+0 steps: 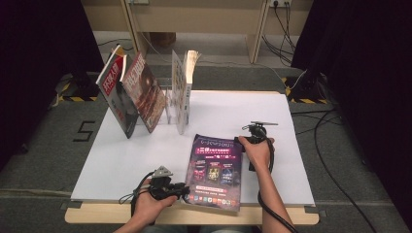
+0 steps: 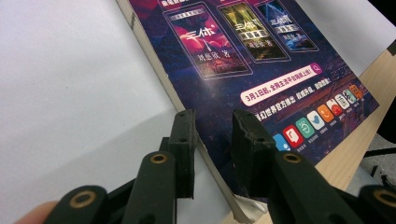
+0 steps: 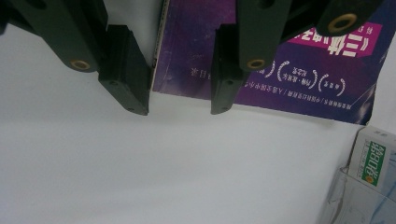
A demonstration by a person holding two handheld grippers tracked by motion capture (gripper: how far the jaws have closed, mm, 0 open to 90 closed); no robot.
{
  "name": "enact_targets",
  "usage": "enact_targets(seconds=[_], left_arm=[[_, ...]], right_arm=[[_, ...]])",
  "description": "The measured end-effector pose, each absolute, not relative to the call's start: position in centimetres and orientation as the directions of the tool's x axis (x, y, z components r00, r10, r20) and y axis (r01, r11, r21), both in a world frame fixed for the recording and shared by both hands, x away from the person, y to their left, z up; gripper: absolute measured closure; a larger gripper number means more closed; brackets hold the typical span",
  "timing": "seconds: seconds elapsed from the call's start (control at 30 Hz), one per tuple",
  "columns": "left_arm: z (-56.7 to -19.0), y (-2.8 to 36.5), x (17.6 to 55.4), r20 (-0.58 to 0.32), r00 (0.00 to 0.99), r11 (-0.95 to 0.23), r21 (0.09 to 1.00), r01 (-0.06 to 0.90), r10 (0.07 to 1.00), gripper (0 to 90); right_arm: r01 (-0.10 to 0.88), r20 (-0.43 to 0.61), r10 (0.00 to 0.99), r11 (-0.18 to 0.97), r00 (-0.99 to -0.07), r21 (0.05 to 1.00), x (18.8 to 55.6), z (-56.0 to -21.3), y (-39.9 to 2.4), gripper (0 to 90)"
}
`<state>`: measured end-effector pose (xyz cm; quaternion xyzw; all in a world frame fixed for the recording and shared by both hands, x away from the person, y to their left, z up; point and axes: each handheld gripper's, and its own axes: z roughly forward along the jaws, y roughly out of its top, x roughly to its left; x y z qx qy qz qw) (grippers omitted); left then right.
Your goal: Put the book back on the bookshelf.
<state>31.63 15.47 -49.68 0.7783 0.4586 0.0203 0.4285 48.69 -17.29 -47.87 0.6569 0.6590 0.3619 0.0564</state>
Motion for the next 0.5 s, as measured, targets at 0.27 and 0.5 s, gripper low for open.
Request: enact_targets(seconds=[0.27, 0.5], left_arm=[[-49.67, 15.45, 31.6, -0.358, 0.58, -0.214, 0.688, 0.694, 0.732, 70.0], [-49.67, 15.45, 31.59, -0.357, 0.58, -0.214, 0.688, 0.693, 0.732, 70.0]], right_arm=[[0.837, 0.412, 0.903, -0.13, -0.122, 0.532, 48.63, -47.78, -17.38, 60.4], [0.852, 0.423, 0.9, -0.14, -0.103, 0.505, 48.67, -47.63, -17.47, 62.5]])
